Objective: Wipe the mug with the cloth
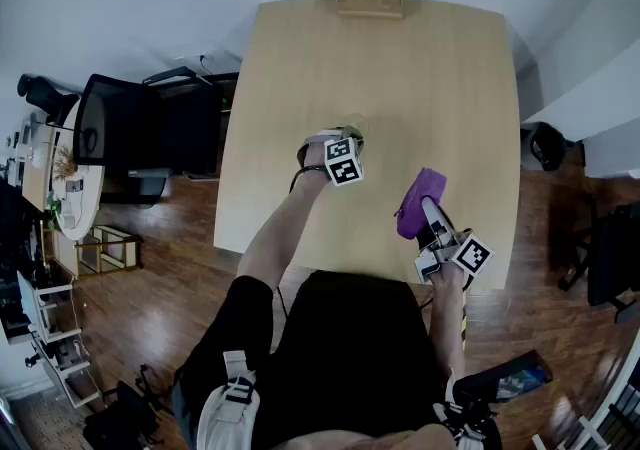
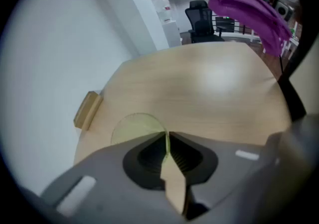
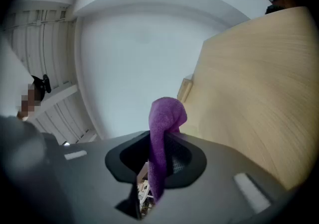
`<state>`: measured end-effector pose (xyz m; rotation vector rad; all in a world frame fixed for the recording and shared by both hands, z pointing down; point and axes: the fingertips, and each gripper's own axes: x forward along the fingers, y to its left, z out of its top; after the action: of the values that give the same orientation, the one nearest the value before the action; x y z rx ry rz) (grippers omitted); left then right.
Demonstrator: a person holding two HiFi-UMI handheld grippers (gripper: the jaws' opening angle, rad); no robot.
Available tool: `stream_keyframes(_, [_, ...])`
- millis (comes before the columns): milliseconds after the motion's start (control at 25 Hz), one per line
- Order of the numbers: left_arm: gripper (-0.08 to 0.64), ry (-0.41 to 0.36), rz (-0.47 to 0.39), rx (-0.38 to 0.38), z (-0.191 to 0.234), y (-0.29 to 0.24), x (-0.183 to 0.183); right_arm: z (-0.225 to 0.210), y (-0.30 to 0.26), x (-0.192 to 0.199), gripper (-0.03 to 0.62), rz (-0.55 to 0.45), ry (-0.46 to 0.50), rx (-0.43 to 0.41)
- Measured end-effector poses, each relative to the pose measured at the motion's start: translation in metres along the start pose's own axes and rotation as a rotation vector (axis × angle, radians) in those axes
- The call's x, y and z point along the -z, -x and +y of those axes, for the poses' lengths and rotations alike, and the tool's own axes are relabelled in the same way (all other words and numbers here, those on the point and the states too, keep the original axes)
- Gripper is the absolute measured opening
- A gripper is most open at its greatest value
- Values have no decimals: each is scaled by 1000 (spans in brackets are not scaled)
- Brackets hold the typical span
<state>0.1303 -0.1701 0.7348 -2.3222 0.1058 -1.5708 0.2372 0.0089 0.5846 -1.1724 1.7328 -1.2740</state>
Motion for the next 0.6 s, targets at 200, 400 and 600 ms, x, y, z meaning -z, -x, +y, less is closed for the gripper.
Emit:
stream_keyframes(200, [41, 166, -293, 46, -15, 78, -44, 10, -22, 8, 67, 31, 34, -19])
stream_keyframes(400, [43, 573, -678, 259, -24, 166, -76, 59, -66, 6, 67, 57, 161, -85])
stream_keyframes(600, [41, 964, -1022, 454, -22, 213, -79, 104, -90, -3, 67, 69, 398, -33])
